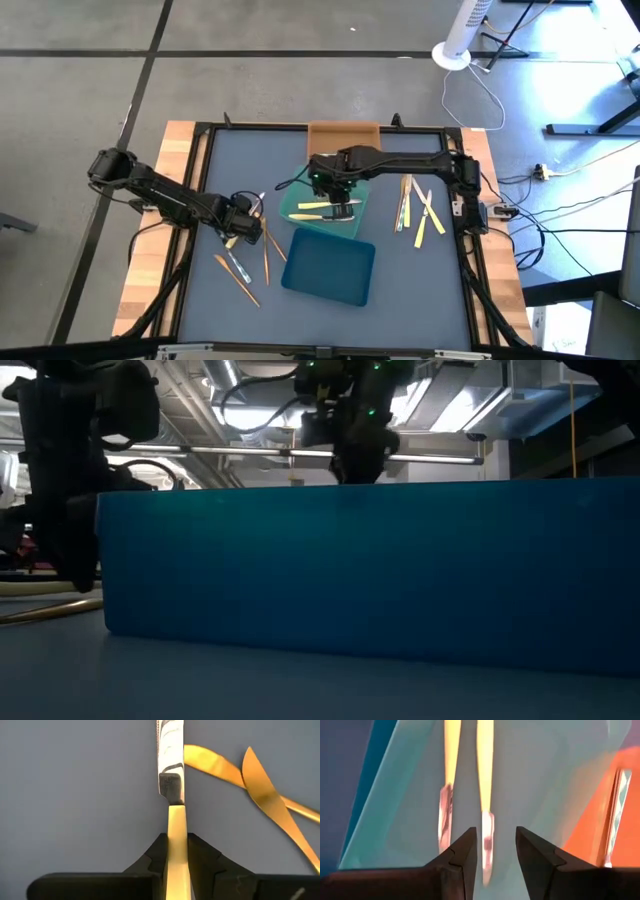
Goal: Sort silverware by color (type)
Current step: Put the yellow knife into the green bin
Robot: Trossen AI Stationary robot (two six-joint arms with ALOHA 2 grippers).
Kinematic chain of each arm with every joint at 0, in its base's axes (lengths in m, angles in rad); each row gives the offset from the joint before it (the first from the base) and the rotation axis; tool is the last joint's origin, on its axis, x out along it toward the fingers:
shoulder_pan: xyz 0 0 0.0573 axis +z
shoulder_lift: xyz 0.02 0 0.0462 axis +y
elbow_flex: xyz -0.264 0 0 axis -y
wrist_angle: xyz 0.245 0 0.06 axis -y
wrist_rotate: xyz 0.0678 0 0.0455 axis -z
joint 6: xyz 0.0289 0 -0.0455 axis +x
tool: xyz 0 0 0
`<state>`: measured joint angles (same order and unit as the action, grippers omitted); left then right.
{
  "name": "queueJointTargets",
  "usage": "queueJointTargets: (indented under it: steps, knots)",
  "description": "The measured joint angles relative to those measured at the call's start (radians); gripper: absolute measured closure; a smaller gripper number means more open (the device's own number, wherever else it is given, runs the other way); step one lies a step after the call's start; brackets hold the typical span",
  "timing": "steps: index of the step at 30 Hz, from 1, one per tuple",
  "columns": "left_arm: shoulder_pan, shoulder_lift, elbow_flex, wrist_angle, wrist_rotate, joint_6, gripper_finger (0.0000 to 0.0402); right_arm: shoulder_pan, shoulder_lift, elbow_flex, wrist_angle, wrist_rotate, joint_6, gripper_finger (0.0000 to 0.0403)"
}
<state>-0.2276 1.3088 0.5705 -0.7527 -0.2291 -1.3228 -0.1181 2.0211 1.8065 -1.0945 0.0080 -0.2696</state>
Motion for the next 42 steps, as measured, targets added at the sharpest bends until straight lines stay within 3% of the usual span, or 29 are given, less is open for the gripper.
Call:
queueJointTargets:
  steps: [11,19,29,35,42]
  knots:
    - [0.000,-0.006,0.002,-0.001,-0.042,-0.006,0.0358,0.000,-0.152,-0.001,-0.116,0.011,0.000,0.0278]
    - [0.001,-0.006,0.003,0.003,-0.167,-0.014,0.0358,-0.007,-0.281,-0.002,-0.231,0.083,0.001,0.0278]
    - [0.019,-0.012,0.013,0.003,-0.345,-0.053,0.0358,-0.016,-0.396,-0.002,-0.295,0.089,0.013,0.0278]
    - [0.072,-0.030,0.089,-0.013,-0.487,0.107,0.0358,-0.022,-0.427,-0.002,-0.328,0.086,0.019,0.0278]
    - [0.172,-0.034,0.225,-0.021,-0.515,0.410,0.0358,-0.040,-0.432,-0.002,-0.384,0.079,0.046,0.0278]
